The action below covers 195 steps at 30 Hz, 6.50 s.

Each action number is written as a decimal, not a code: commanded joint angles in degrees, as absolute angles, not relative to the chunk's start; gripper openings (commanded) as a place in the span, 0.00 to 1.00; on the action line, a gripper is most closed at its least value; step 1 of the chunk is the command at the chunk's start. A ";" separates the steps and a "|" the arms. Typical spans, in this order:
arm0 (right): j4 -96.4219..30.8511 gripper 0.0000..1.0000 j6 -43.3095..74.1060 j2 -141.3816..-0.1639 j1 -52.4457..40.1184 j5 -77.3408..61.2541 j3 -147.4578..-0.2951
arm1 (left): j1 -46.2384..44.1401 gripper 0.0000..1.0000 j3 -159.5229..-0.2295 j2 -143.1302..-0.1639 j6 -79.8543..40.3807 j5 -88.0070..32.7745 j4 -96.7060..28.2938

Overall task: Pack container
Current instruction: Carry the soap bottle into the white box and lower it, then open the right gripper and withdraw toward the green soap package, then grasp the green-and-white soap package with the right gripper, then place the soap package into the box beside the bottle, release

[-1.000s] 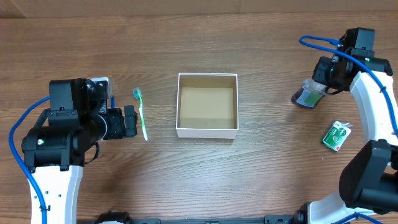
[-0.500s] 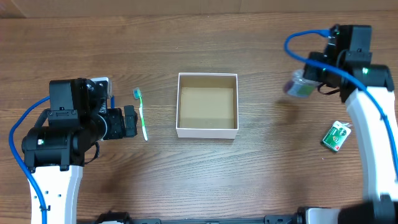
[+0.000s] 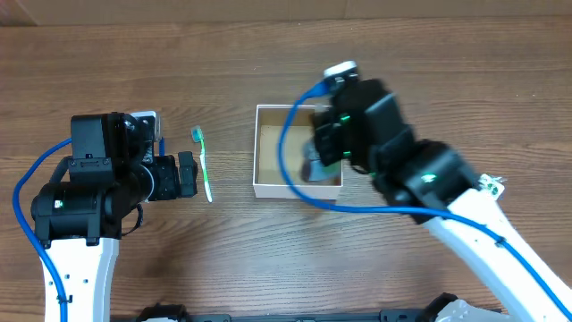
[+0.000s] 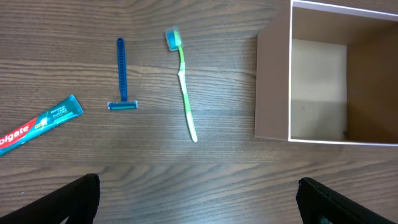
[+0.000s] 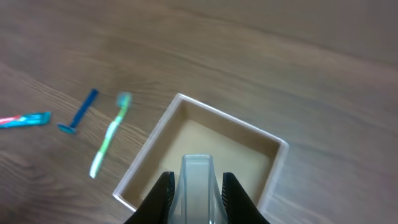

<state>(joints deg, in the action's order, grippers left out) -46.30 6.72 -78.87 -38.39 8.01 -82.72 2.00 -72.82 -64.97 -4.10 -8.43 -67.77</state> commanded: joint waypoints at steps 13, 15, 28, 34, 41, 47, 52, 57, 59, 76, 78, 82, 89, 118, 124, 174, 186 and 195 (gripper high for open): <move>-22.22 0.04 7.94 -100.44 -40.42 13.26 -84.25 | 2.24 1.00 -74.26 -65.23 -3.25 -9.76 -68.05; -19.55 0.04 9.30 -102.08 -40.42 15.25 -84.25 | 2.24 1.00 -74.26 -65.23 -3.25 -9.74 -68.34; -16.82 0.04 15.07 -103.96 -34.72 11.00 -84.18 | 2.24 1.00 -74.26 -65.23 -3.25 -9.74 -68.60; -16.93 0.04 15.07 -105.41 -33.67 10.20 -84.07 | 2.24 1.00 -74.26 -65.23 -3.25 -9.74 -68.60; -16.93 0.04 15.07 -106.65 -33.74 8.71 -84.01 | 2.24 1.00 -74.26 -65.23 -3.25 -9.74 -68.60; -16.69 0.04 15.05 -106.65 -33.71 8.95 -84.01 | 2.24 1.00 -74.26 -65.23 -3.25 -9.74 -68.58; -14.31 0.04 15.00 -106.98 -33.67 8.91 -84.01 | 2.24 1.00 -74.26 -65.23 -3.25 -9.74 -68.62; -15.99 0.25 15.00 -106.98 -33.80 8.75 -84.01 | 2.24 1.00 -74.26 -65.23 -3.22 -9.74 -68.73; -17.17 0.36 15.03 -106.98 -33.78 8.69 -84.01 | 2.24 1.00 -74.26 -65.23 -3.22 -9.74 -68.73; -21.19 0.74 13.56 -105.51 -33.78 4.36 -84.09 | 2.24 1.00 -74.26 -65.23 -3.22 -9.72 -68.69; -21.32 0.76 12.99 -103.46 -33.67 5.78 -84.09 | 2.24 1.00 -74.26 -65.23 -3.22 -9.72 -68.69; -22.72 0.81 13.82 -96.27 -32.14 12.86 -84.09 | 2.24 1.00 -74.26 -65.23 -3.22 -9.74 -68.60; -41.19 1.00 30.37 -82.43 -19.05 17.06 -84.09 | 2.24 1.00 -74.26 -65.25 -3.22 -9.74 -68.55; -56.55 1.00 34.65 -101.19 25.06 9.32 -64.60 | 2.24 1.00 -74.26 -65.25 -3.42 -9.76 -68.58; -50.17 1.00 34.04 -104.42 25.10 9.32 -64.49 | 2.24 1.00 -74.26 -65.25 -3.42 -9.74 -68.71; -42.76 0.30 29.76 -104.53 25.15 4.54 -58.67 | 2.24 1.00 -74.26 -65.25 -3.42 -9.74 -68.99; -56.71 0.11 22.11 -96.44 17.39 0.86 -76.69 | 2.24 1.00 -74.26 -65.25 -3.42 -9.74 -68.99; -58.85 0.12 18.61 -86.56 -5.89 -2.70 -84.40 | 2.24 1.00 -74.26 -65.23 -3.42 -9.74 -68.97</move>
